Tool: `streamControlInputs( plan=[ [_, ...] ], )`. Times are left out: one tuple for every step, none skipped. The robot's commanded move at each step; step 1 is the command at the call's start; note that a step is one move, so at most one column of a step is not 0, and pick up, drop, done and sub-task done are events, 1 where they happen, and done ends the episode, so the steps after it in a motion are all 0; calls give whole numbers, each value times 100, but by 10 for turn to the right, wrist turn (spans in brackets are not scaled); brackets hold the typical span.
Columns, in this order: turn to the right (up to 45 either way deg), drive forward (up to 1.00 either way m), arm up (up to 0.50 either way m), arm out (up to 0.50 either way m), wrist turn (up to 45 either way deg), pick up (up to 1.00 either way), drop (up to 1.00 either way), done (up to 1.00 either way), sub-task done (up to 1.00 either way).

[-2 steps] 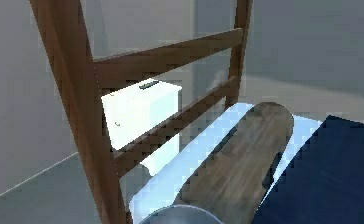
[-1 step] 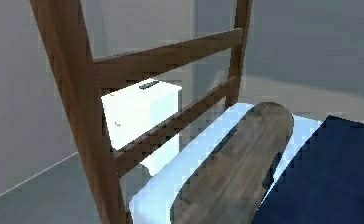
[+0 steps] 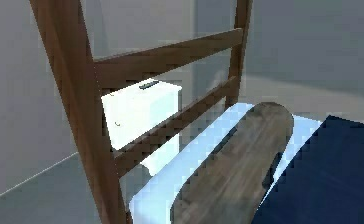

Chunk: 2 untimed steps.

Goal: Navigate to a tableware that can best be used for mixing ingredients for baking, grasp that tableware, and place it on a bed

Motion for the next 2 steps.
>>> streamControlInputs(
  plan=[
    [0, 0, 0, 0, 0, 0, 100, 0, 0],
    [0, 0, 0, -10, 0, 0, 0, 0, 0]
  ],
)
